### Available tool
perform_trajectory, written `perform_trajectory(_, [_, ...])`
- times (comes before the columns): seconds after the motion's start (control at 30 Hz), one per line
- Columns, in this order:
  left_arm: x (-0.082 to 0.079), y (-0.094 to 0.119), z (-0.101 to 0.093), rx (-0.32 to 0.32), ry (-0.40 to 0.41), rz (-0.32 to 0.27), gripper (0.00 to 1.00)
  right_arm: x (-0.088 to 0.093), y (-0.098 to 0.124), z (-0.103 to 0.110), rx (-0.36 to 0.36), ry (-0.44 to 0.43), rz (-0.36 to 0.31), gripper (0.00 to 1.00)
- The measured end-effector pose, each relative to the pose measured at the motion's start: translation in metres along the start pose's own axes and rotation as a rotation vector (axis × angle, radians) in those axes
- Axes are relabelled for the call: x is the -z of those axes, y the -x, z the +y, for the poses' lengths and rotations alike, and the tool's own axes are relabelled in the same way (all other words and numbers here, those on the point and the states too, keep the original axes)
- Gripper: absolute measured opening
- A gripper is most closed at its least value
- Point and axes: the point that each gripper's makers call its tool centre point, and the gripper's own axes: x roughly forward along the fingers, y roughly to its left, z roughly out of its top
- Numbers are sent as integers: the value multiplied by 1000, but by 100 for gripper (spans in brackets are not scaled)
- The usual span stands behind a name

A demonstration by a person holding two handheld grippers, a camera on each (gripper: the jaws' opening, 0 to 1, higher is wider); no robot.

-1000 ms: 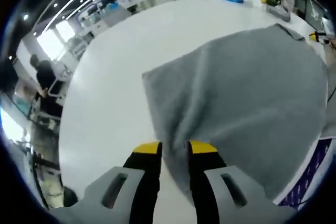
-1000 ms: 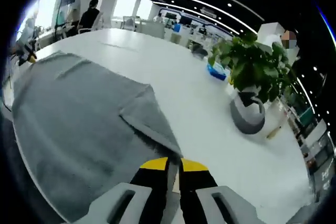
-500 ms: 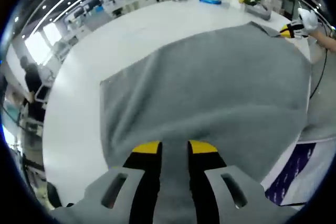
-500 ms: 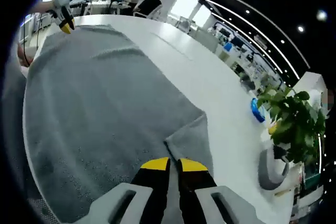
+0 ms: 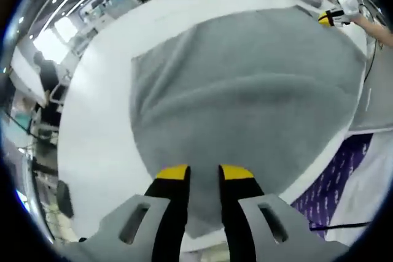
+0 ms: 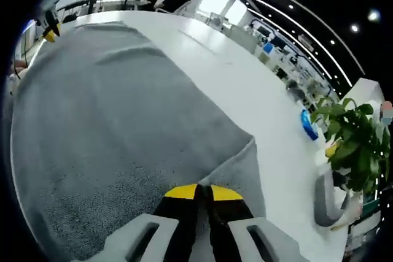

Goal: Open the folded towel by lifting each exposed corner and separating the folded layers until the towel lies flat within the target outline without major curled edges

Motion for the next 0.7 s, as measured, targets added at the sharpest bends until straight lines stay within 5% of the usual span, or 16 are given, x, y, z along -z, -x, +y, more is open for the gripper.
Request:
perform_trajectory(0.37, [2, -1, -7, 24, -15, 6, 10, -4, 3, -4, -8, 3, 7, 0])
perform_trajectory(0.53, [2, -1, -10, 24, -63, -10, 9, -23, 20, -34, 59, 5, -44, 0])
perform_trajectory(0.7, [2, -1, -10, 29, -50, -9, 9, -23, 24, -65, 119, -22, -41, 0])
